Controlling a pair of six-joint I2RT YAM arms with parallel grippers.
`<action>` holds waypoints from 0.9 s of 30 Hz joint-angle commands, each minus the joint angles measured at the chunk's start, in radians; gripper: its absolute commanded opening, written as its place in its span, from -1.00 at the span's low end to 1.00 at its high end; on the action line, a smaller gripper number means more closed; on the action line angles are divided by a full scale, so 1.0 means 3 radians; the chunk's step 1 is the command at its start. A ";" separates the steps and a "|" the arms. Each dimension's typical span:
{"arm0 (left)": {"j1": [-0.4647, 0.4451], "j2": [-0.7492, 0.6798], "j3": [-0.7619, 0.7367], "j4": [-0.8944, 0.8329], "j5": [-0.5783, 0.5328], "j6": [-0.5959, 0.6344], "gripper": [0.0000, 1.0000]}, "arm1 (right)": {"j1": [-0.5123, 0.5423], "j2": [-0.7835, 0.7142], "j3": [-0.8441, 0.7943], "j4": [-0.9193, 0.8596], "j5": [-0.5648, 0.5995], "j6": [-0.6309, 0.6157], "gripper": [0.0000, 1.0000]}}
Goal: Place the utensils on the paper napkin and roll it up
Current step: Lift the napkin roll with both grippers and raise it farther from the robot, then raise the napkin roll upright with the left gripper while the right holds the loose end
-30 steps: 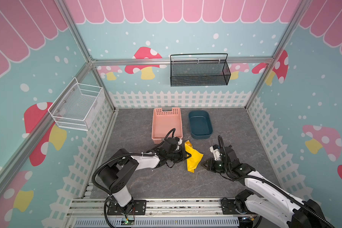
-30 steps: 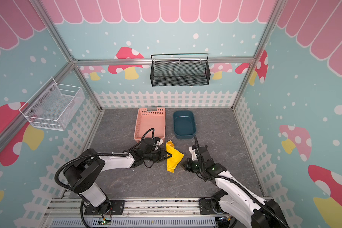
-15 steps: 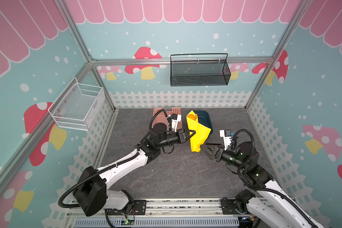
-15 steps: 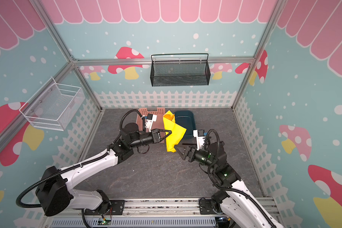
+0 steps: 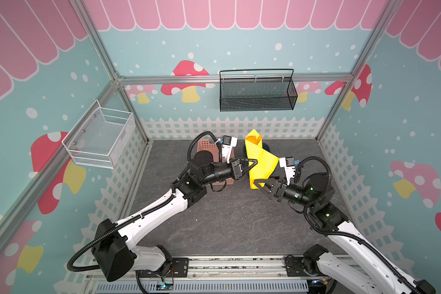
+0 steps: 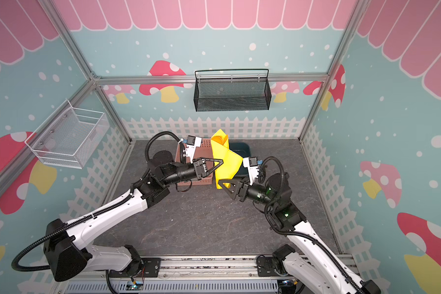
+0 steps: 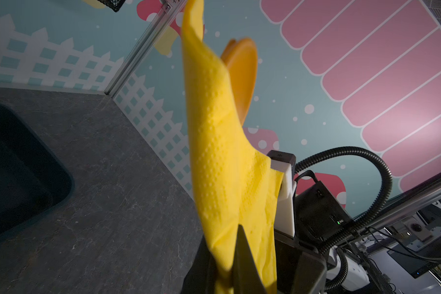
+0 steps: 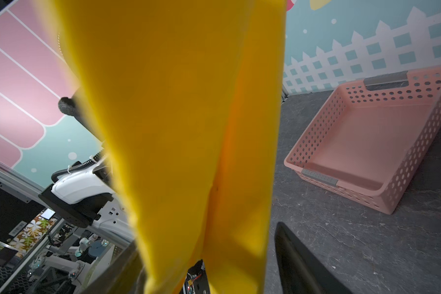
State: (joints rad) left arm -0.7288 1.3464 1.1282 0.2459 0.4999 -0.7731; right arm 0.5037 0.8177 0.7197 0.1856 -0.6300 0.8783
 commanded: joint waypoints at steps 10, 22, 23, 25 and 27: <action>-0.0030 -0.0035 0.0115 -0.0224 -0.0256 0.0201 -1.00 | -0.0012 0.0013 0.0011 0.0181 -0.0094 0.0038 -0.25; -0.0035 -0.0063 0.0125 -0.0185 -0.0210 0.0181 -0.89 | -0.0015 0.0005 0.0001 0.0170 -0.0034 -0.0075 -0.84; -0.0035 -0.0065 0.0130 -0.0195 -0.0200 0.0179 -0.83 | -0.0012 -0.0007 -0.0002 0.0165 -0.0018 -0.0105 -0.87; -0.0035 -0.0070 0.0146 -0.0206 -0.0182 0.0175 -0.71 | -0.0012 -0.0016 0.0018 0.0144 0.0004 -0.0181 -0.93; -0.0035 -0.0093 0.0146 -0.0203 -0.0169 0.0172 -0.61 | -0.0012 0.0000 0.0066 0.0116 -0.0005 -0.0283 -1.00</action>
State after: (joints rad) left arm -0.7353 1.3441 1.1358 0.1944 0.4450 -0.7326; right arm 0.4973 0.8280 0.7197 0.2008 -0.6258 0.8482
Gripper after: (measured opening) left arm 0.183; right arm 0.052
